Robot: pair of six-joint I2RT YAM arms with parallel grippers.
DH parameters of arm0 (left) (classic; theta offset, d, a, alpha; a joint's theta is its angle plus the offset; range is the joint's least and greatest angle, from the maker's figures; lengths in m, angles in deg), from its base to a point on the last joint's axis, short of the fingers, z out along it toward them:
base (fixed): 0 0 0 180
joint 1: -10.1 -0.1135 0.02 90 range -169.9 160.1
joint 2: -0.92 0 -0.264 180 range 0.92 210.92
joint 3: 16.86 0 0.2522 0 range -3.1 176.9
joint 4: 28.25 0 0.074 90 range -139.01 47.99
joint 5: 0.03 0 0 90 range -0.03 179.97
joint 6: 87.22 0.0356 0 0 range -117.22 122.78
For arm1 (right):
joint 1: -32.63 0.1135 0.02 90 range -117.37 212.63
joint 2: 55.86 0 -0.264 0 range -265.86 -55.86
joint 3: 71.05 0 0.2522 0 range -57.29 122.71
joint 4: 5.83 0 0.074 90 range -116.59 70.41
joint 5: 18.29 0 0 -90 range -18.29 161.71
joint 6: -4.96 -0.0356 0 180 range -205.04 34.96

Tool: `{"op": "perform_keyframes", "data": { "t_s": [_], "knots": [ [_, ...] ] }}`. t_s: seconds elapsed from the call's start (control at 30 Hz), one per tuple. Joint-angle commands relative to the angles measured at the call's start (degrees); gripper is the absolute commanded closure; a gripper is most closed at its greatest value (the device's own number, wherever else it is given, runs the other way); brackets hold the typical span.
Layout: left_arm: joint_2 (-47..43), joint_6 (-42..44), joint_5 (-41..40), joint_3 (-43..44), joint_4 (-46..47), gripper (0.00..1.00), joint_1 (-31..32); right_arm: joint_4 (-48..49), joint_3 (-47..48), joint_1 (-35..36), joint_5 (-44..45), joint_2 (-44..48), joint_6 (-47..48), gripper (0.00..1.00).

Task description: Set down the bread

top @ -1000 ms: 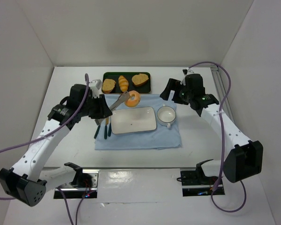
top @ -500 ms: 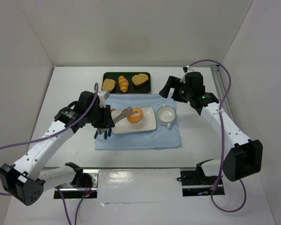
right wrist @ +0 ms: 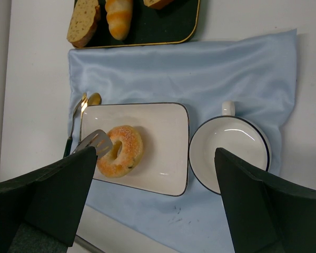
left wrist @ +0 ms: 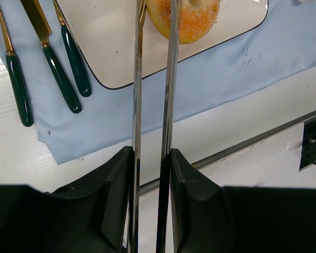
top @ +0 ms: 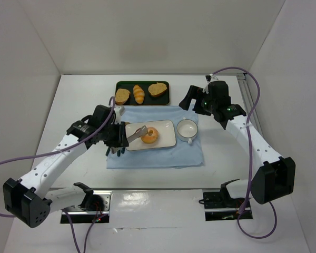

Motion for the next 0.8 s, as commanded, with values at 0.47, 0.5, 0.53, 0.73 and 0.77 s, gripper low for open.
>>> {"op": "perform_keyframes", "data": {
  "t_s": [0.47, 0.5, 0.53, 0.73, 0.77],
  "knots": [
    [1.0, -0.4, -1.5, -1.9, 2.0, 0.72, 0.8, 0.9, 1.0, -0.3, -1.1, 1.9, 0.5, 0.0],
    [1.0, -0.4, -1.5, -1.9, 2.0, 0.71, 0.8, 0.9, 1.0, -0.3, -1.1, 1.9, 0.5, 0.0],
    [1.5, -0.4, -0.7, -1.9, 2.0, 0.71, 0.8, 0.9, 1.0, -0.3, -1.1, 1.9, 0.5, 0.0],
    [2.1, -0.4, -1.8, 1.1, 0.4, 0.55, 1.4, 0.9, 0.5, -0.3, -1.1, 1.9, -0.1, 0.0],
    [2.1, -0.4, -1.8, 1.8, 0.4, 0.53, 1.4, 1.4, 0.5, -0.3, -1.1, 1.9, -0.1, 0.0]
  ]
}}
